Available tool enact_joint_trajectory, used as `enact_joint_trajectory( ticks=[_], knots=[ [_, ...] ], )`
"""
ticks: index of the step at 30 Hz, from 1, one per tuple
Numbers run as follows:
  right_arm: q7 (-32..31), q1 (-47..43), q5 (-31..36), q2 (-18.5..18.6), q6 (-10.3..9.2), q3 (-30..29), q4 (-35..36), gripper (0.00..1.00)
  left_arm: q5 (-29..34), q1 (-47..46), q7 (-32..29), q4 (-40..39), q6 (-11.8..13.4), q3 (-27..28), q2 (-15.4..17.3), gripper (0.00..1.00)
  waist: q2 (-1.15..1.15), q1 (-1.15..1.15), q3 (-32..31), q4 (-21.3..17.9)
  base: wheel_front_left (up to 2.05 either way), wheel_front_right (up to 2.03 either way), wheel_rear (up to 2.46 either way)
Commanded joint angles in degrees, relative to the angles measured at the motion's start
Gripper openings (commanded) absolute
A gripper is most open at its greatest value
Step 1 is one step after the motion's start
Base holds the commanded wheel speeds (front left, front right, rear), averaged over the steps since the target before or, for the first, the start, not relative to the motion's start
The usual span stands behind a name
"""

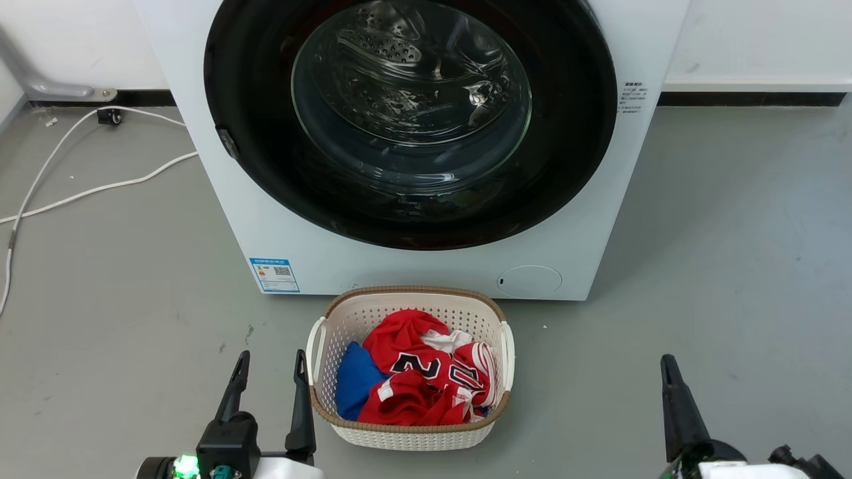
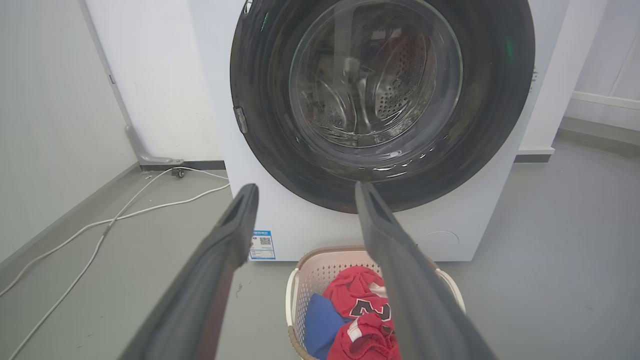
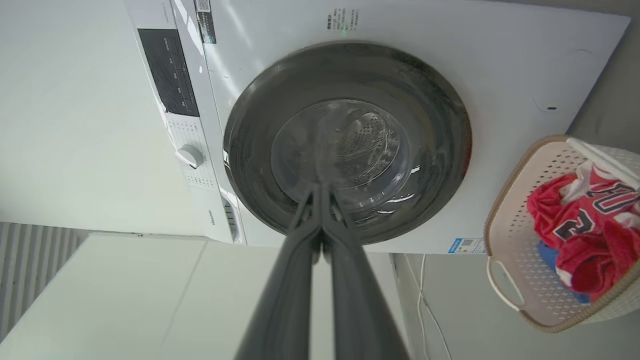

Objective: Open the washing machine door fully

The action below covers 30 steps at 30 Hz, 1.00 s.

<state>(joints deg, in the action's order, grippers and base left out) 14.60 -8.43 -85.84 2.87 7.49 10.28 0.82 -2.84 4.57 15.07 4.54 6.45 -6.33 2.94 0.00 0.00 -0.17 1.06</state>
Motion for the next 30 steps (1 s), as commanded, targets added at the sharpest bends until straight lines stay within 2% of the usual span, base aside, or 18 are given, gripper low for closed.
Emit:
enact_joint_trajectory(
  ticks=[1,9,16,30],
  knots=[
    [-1.7,0.0,-4.3,0.0,0.00,-0.3,1.6,0.00,-0.3,0.6,0.2,0.1,-0.2,0.2,-0.1,1.00,0.00,0.00,0.0,0.0,0.00,0.00,0.00],
    [-11.8,-2.4,-19.5,0.0,0.00,-4.0,5.6,0.00,-0.6,0.7,0.2,0.1,0.1,0.2,-0.1,1.00,0.00,0.00,-0.1,0.0,0.00,0.00,0.00],
    [-14.3,-2.7,-17.3,0.0,0.00,-6.2,4.7,0.00,-0.8,0.9,0.2,0.1,0.0,0.3,-0.1,1.00,0.00,0.00,-0.2,0.0,0.00,0.00,0.00],
    [-12.7,-0.5,-15.2,0.0,0.00,-5.2,3.6,0.00,-0.9,0.7,0.2,0.0,0.0,0.4,-0.1,1.00,0.00,0.00,0.1,0.0,0.00,0.00,0.00]
  ],
)
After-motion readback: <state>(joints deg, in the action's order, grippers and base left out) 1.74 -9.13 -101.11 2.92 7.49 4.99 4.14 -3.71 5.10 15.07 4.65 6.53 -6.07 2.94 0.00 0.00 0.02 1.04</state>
